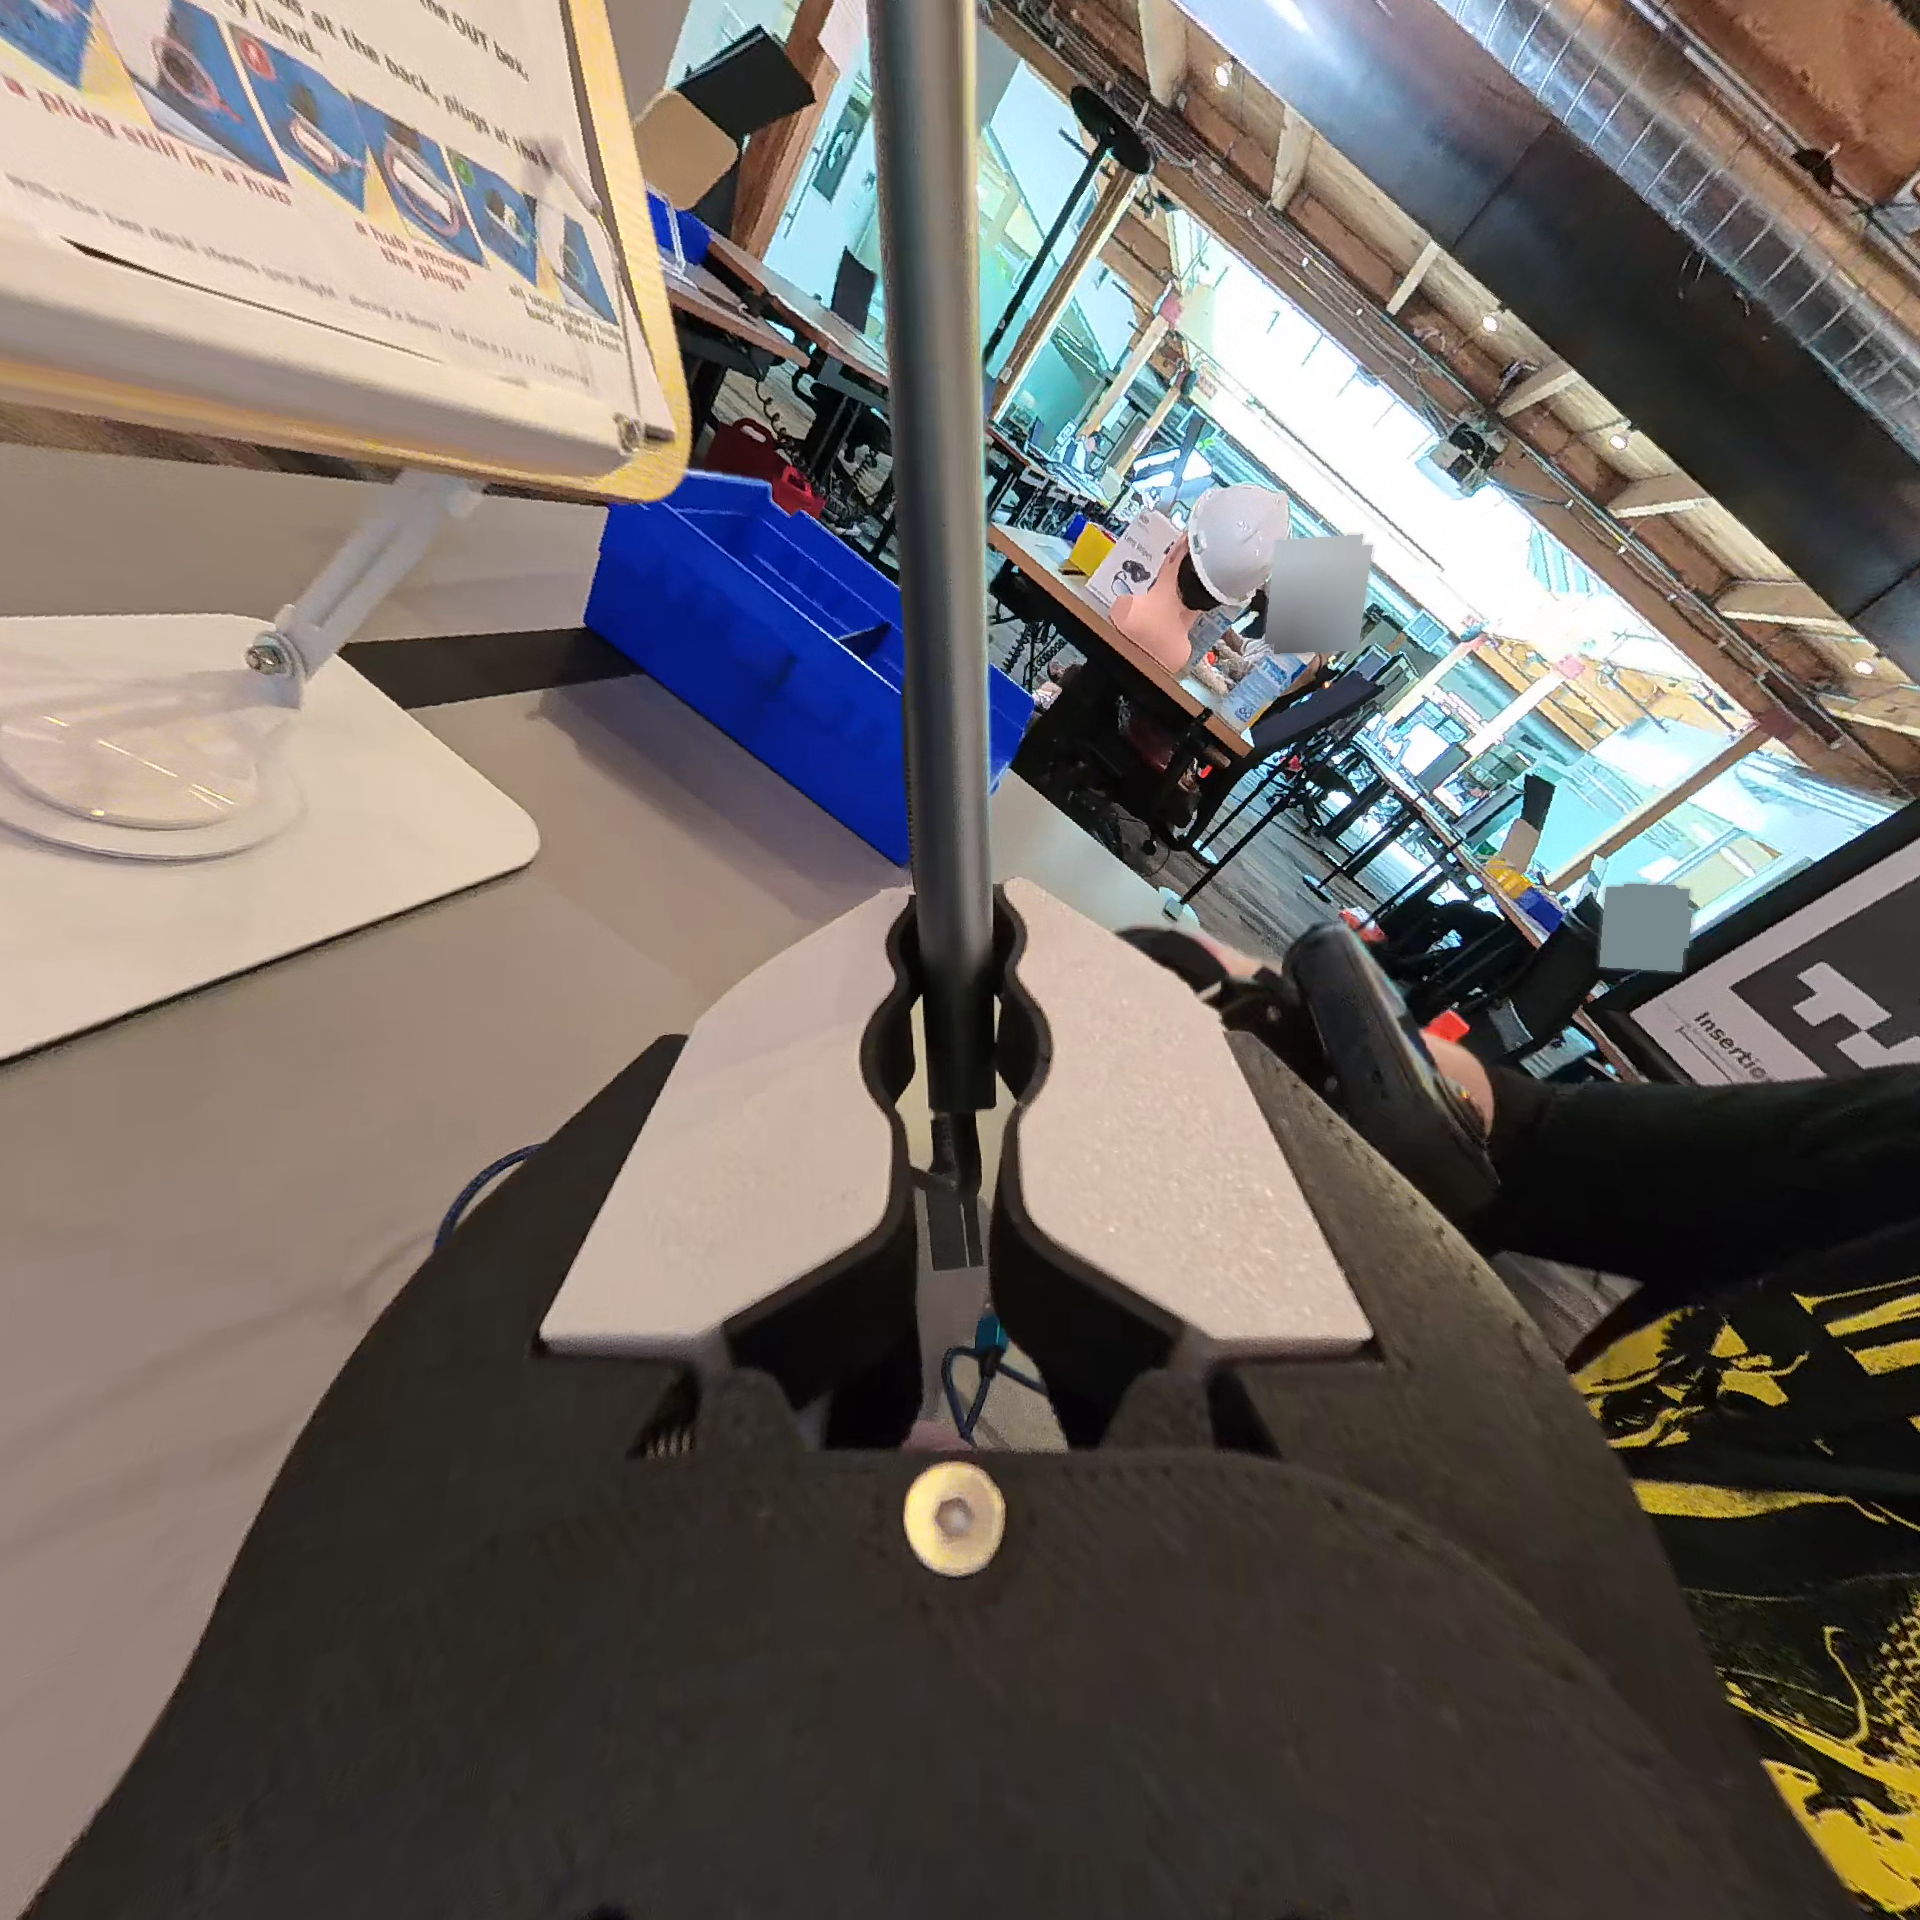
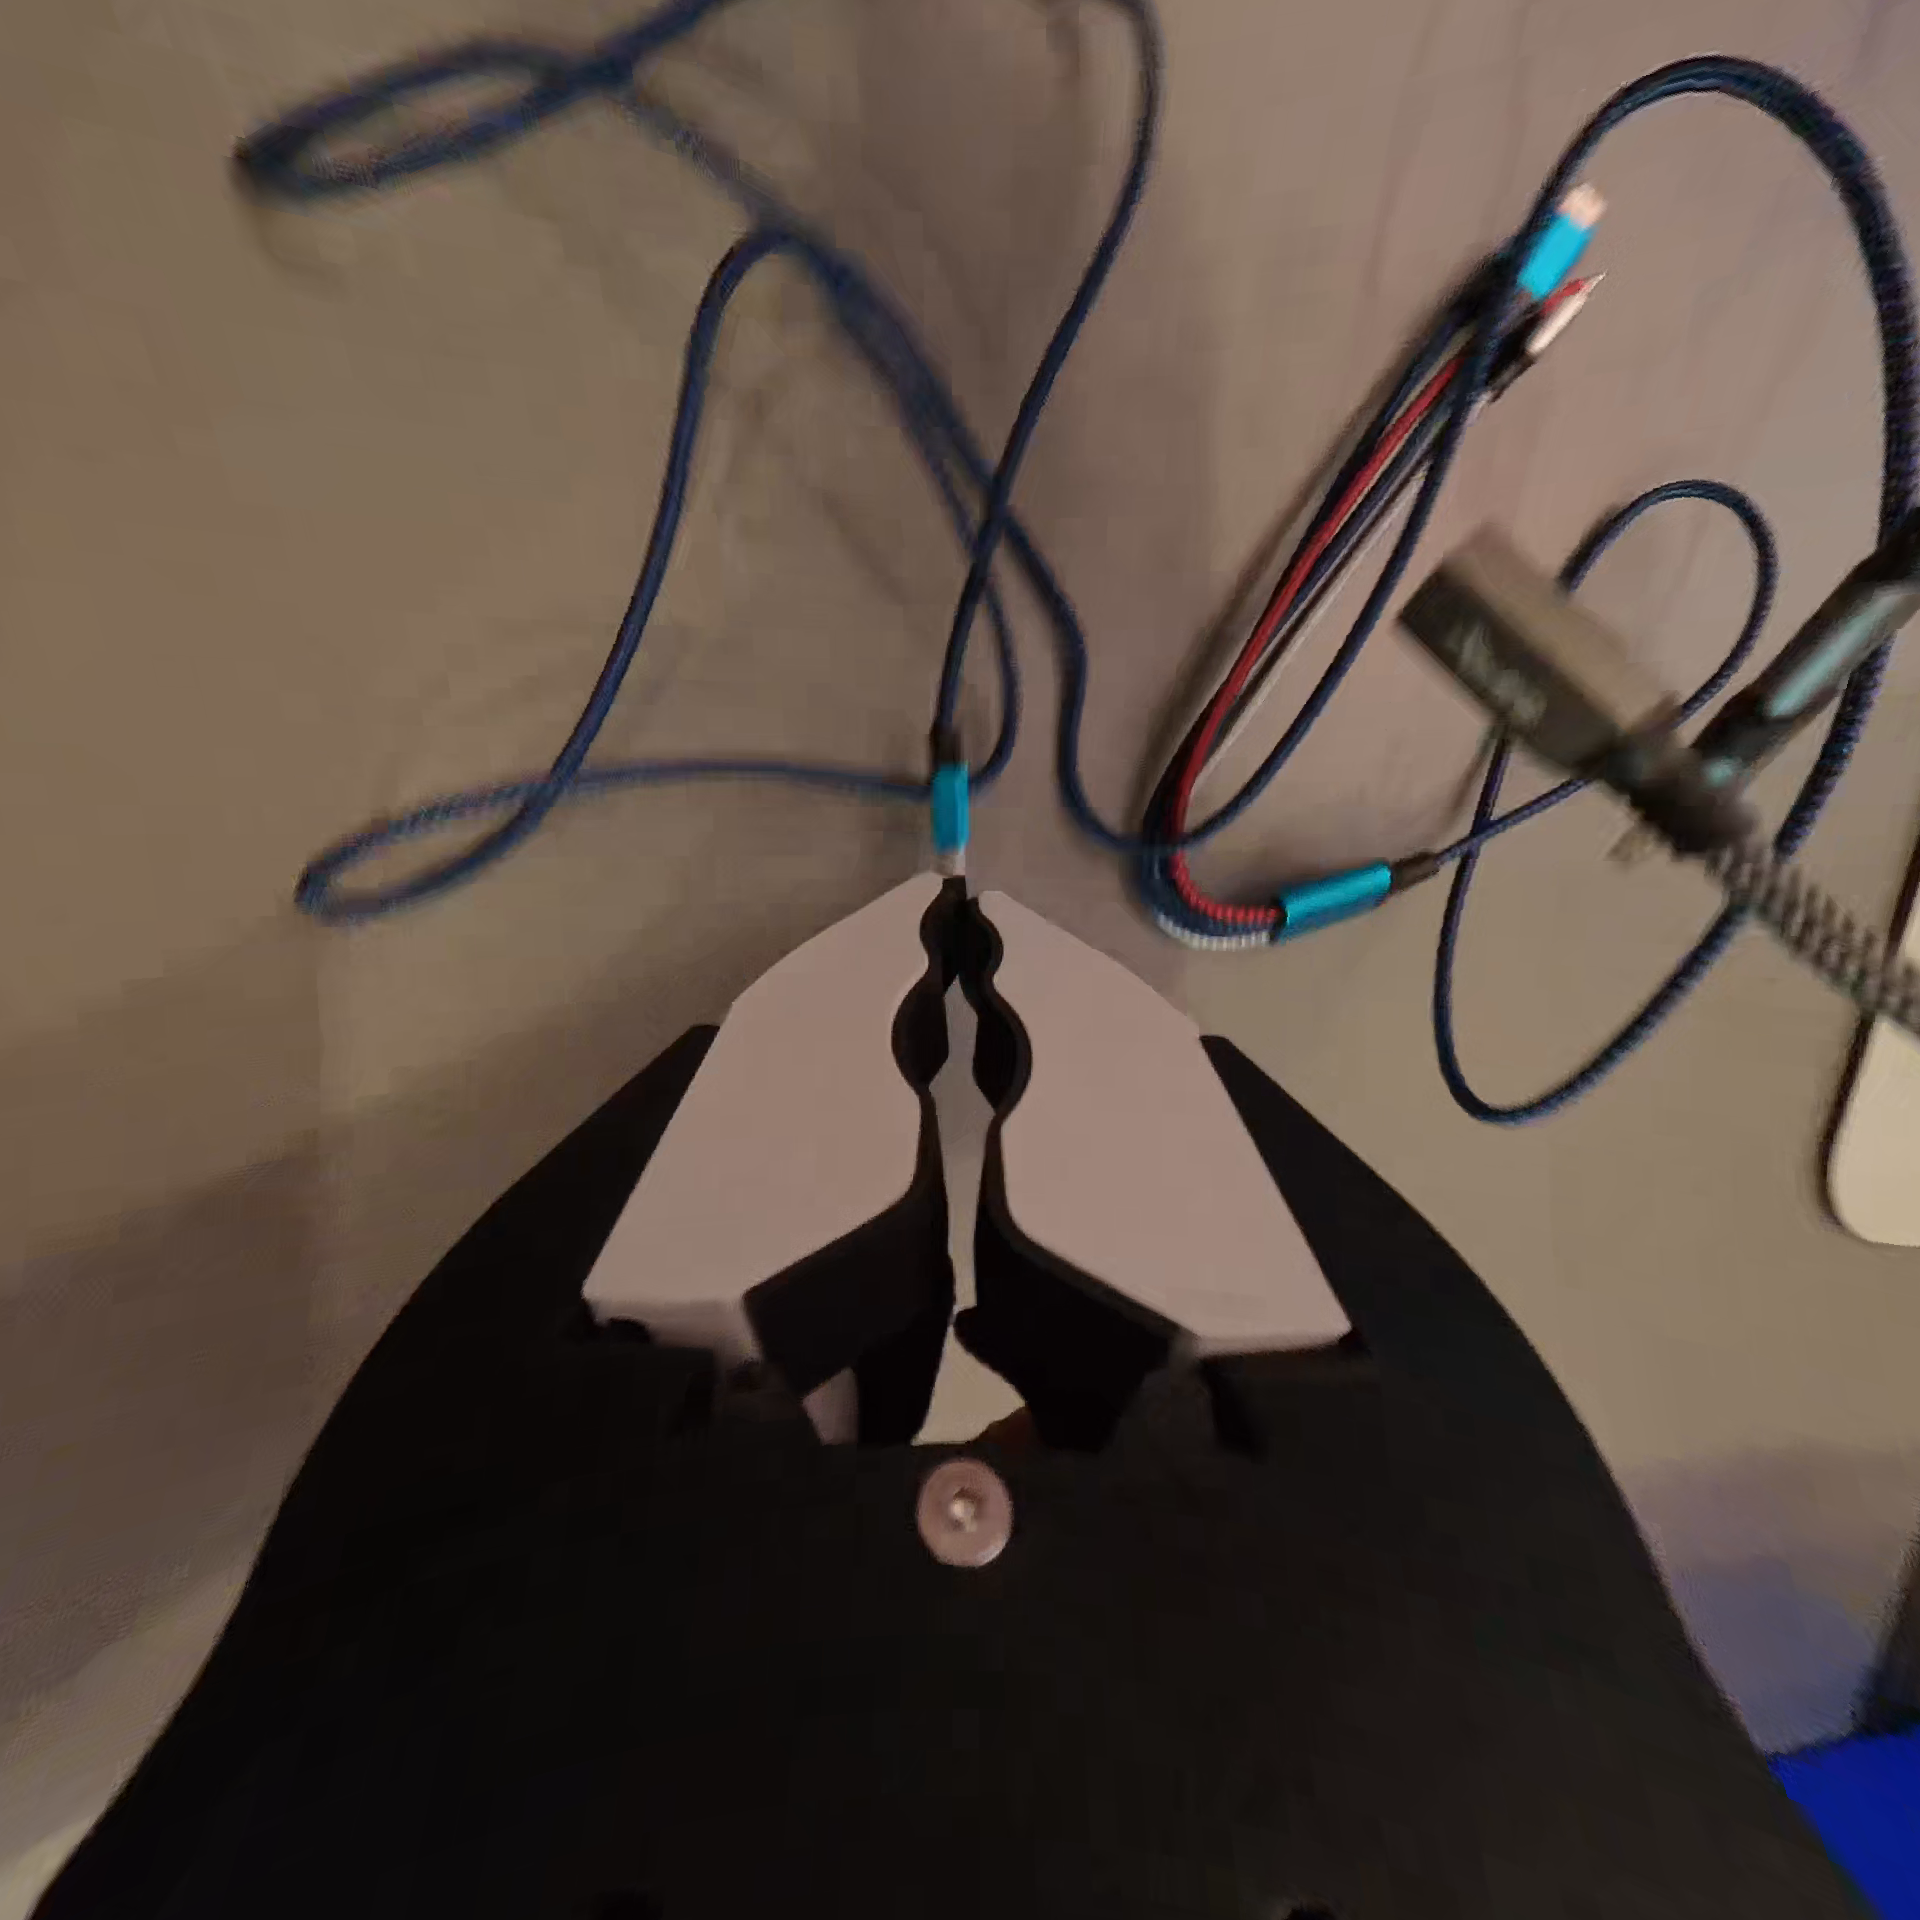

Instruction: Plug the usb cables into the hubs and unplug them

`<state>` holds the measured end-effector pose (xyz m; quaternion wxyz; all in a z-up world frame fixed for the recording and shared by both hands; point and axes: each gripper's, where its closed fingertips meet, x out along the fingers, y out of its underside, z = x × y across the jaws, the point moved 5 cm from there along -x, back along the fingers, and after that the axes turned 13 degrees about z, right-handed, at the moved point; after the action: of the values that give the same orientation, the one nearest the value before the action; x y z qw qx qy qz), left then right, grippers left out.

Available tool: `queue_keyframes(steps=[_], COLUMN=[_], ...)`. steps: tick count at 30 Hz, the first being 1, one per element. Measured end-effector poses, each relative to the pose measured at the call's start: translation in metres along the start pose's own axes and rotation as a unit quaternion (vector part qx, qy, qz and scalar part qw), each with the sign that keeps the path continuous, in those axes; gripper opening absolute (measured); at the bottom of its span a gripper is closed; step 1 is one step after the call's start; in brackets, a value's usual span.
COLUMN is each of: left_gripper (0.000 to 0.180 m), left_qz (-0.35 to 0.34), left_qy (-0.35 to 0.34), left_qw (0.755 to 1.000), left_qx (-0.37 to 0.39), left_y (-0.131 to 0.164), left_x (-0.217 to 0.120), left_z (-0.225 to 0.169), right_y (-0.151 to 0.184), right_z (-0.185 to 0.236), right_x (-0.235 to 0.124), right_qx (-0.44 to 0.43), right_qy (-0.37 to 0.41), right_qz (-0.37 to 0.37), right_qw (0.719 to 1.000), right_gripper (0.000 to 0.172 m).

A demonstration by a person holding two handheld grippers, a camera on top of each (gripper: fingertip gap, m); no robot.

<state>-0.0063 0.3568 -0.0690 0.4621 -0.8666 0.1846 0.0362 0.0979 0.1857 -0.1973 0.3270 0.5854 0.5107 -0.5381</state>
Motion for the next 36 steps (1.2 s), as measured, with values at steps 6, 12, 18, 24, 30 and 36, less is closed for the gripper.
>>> queue_keyframes(steps=[6,12,18,24,30,36], left_gripper=[0.011,0.011,0.011,0.011,0.011,0.011], left_qz=[-0.020,-0.042,-0.057,-0.064,-0.069,-0.066], left_qy=[-0.034,-0.050,-0.036,-0.021,-0.027,-0.027], left_qw=[0.999,0.998,0.998,0.998,0.997,0.997], left_qx=[0.001,0.006,0.009,0.001,0.000,0.004], left_y=[-0.006,-0.013,-0.012,-0.012,-0.013,-0.014], left_x=[-0.025,-0.051,-0.060,-0.069,-0.076,-0.075], left_z=[0.006,0.007,0.007,0.009,0.013,0.010], right_y=[0.034,-0.003,-0.008,-0.028,-0.052,-0.072], right_z=[-0.026,0.004,0.022,0.009,-0.009,-0.020], right_x=[-0.045,-0.042,0.004,0.025,0.032,0.046], right_qx=[0.088,0.427,0.577,0.601,0.574,0.544], right_qy=[-0.058,-0.229,-0.252,-0.239,-0.237,-0.238], right_qz=[-0.019,-0.222,-0.294,-0.305,-0.298,-0.252], right_qw=[0.994,0.846,0.719,0.699,0.725,0.765], right_gripper=[0.000,0.032,0.050,0.047,0.028,0.018])
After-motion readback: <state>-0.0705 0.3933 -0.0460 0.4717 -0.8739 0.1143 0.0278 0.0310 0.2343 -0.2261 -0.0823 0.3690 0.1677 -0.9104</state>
